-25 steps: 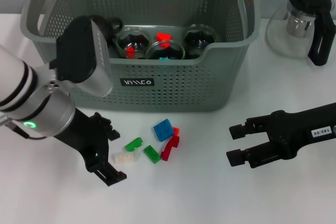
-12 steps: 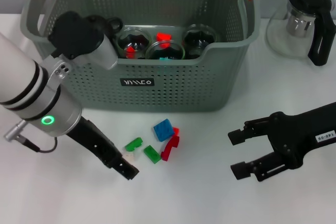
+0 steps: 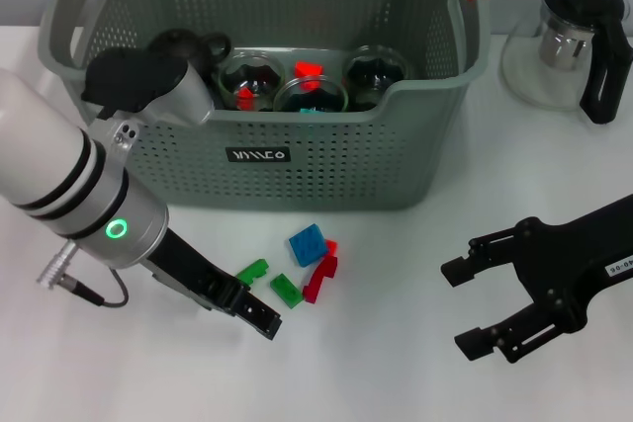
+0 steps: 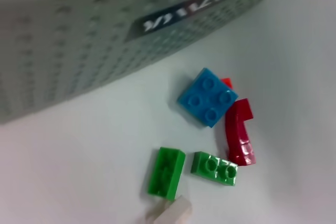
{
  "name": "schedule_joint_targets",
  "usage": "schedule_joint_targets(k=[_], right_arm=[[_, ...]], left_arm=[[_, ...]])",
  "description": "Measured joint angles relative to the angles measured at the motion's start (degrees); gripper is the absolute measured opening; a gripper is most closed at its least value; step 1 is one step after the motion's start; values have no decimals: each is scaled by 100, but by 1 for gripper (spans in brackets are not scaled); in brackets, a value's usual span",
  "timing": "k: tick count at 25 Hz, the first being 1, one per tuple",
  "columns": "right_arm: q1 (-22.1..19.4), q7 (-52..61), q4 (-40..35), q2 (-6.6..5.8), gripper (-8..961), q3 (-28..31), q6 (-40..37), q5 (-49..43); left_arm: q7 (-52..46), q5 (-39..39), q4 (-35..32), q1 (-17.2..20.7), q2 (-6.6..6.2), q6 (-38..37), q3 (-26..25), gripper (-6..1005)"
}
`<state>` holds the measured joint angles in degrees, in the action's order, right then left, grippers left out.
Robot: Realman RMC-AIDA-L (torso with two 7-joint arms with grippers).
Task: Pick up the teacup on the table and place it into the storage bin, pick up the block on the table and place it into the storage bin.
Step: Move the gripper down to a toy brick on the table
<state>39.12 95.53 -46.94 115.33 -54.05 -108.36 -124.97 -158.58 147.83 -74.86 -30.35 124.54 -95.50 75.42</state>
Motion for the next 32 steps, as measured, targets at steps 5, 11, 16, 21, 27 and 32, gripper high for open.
schedule_joint_targets(k=[5,11,16,21,27,32], right_arm=[[74,-75,0,-1,928,0,-92,-59],[130,-118,0,-2,928,0,-98,-72],[120,-93,0,-2,928,6,-86,-72],[84,-58,25,-2,928,72,-49,-72],[67,82,69,66,928,204,19,-72],[55,219,71,172,928,295,97,-56]], left_arm=[[-278,32,111,-56,-18,69,-37,934],[-272,51,114,-126,-34,96,-53,934],[332,43,46,-118,-44,93,-61,934],[1640,5,-225,42,-24,-59,-92,935],[2938,47,-307,101,-28,-61,-130,935],[3647,131,-310,25,-45,99,-99,935]])
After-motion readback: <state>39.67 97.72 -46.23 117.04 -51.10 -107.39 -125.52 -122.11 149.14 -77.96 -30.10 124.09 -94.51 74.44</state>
